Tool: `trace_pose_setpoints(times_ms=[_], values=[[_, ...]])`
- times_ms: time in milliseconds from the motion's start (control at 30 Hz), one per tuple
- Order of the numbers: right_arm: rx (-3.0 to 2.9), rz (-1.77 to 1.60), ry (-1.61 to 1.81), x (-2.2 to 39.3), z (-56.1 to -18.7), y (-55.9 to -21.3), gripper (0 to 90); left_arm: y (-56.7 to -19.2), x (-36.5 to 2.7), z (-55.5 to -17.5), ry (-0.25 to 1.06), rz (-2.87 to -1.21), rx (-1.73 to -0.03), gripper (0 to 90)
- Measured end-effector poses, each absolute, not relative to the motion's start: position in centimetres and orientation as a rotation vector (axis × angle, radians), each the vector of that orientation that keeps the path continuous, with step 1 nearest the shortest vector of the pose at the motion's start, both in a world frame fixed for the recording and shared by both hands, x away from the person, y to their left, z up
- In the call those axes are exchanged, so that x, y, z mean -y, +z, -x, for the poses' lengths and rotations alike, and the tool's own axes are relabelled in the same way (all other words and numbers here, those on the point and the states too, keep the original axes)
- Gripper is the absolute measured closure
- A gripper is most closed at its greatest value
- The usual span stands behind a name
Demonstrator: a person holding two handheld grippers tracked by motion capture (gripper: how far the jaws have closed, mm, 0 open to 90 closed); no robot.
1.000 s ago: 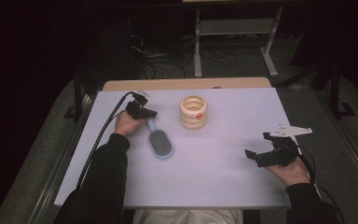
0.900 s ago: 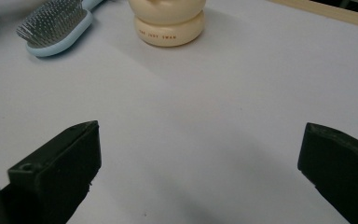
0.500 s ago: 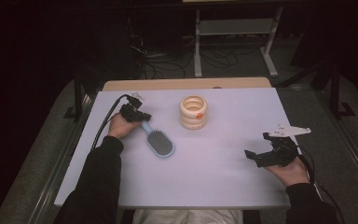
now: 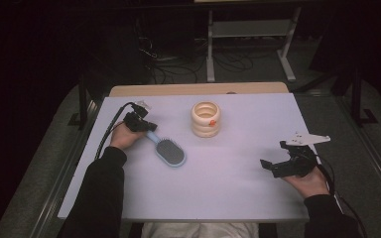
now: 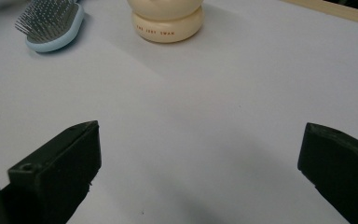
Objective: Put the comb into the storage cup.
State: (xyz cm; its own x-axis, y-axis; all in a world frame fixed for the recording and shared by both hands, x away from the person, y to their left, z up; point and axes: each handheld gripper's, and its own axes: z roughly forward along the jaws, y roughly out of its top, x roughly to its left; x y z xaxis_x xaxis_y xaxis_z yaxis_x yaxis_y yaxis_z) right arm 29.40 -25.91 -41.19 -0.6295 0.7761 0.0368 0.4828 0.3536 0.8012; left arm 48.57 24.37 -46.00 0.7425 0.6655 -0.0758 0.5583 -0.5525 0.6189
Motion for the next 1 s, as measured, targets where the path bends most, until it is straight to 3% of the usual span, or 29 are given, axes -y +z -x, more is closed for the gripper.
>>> trace_pose_setpoints(times_ms=[1000], values=[[-2.262,-1.118,1.151,25.9,-29.3,-41.1,0.0,-45.6,-26.8,-43.6,0.252,-2.327,-0.885,90.0]])
